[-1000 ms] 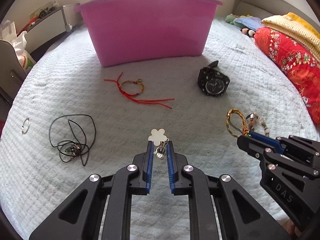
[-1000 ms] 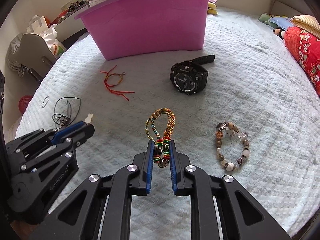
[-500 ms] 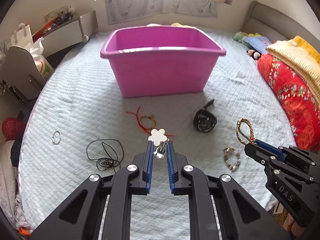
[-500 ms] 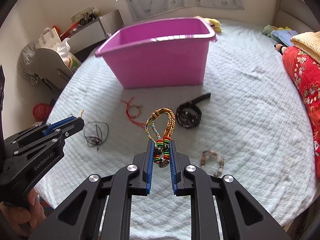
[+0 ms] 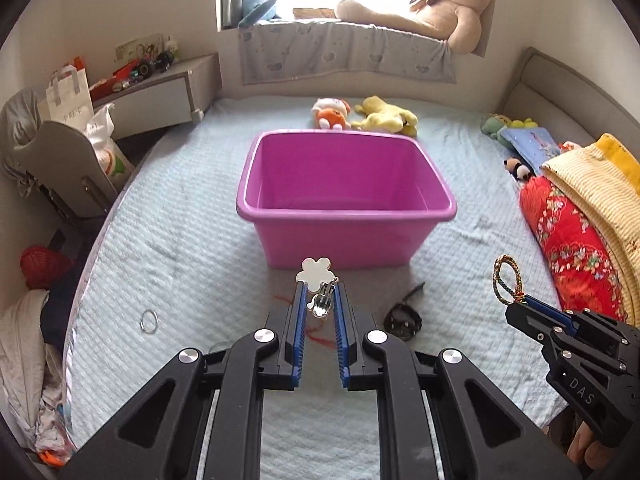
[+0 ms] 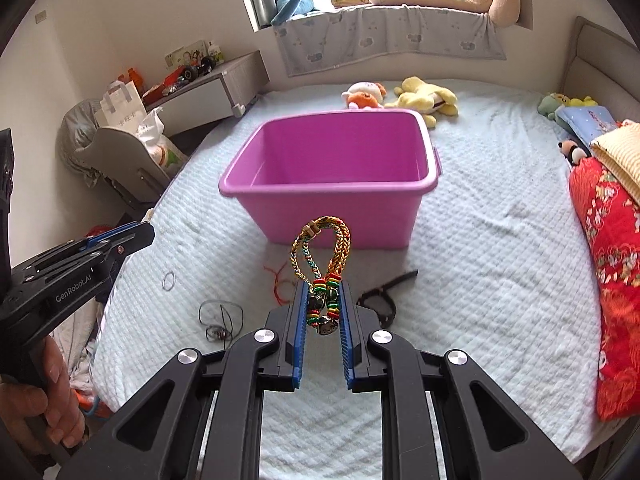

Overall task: Organize jewelry
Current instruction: 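Lift and carry the flower charm and rainbow bracelet with both tools over the basin, then open both tools to drop the charm and rainbow bracelet into the basin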

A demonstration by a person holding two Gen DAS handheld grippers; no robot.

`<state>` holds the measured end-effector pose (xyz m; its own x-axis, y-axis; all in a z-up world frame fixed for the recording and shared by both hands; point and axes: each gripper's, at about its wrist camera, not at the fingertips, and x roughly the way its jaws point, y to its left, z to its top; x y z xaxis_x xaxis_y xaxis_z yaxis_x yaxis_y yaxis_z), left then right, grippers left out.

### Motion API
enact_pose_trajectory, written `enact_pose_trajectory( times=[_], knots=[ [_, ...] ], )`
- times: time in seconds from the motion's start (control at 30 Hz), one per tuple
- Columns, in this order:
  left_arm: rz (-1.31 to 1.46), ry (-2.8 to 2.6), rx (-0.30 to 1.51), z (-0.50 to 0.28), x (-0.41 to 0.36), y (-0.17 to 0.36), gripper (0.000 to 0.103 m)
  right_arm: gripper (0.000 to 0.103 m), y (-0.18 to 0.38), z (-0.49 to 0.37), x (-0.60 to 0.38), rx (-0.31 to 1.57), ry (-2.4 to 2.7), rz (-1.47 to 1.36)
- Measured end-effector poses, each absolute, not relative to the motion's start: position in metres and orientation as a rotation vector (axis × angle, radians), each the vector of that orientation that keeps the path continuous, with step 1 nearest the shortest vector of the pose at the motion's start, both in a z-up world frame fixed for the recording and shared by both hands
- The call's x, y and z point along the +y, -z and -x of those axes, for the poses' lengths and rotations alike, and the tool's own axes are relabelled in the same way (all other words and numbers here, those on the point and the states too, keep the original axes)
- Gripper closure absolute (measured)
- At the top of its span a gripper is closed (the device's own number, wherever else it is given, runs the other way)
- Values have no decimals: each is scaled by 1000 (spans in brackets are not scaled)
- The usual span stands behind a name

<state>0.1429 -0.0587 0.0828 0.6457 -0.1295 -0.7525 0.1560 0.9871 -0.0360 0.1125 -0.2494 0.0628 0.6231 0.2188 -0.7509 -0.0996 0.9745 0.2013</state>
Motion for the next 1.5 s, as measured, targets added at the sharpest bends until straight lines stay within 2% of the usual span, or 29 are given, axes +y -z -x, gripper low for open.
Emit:
enact_pose_trajectory(
  times=[0.33,0.67,1.1,1.5],
  knots=[
    [-64,237,853,-236,-52,-100,89,88,-102,-207,-246,866,-94,-195],
    [-70,256,900,-317,-50,-86,89,88,-111,-286,-244,880,-80,-189],
    [-97,193,976,-415,-75,-52,89,88,-69,-409,-253,949,-185,-167],
    [-133,178,1093,-472,-97,7,89,88,-6,-472,-249,1067,-225,-177]
  ],
)
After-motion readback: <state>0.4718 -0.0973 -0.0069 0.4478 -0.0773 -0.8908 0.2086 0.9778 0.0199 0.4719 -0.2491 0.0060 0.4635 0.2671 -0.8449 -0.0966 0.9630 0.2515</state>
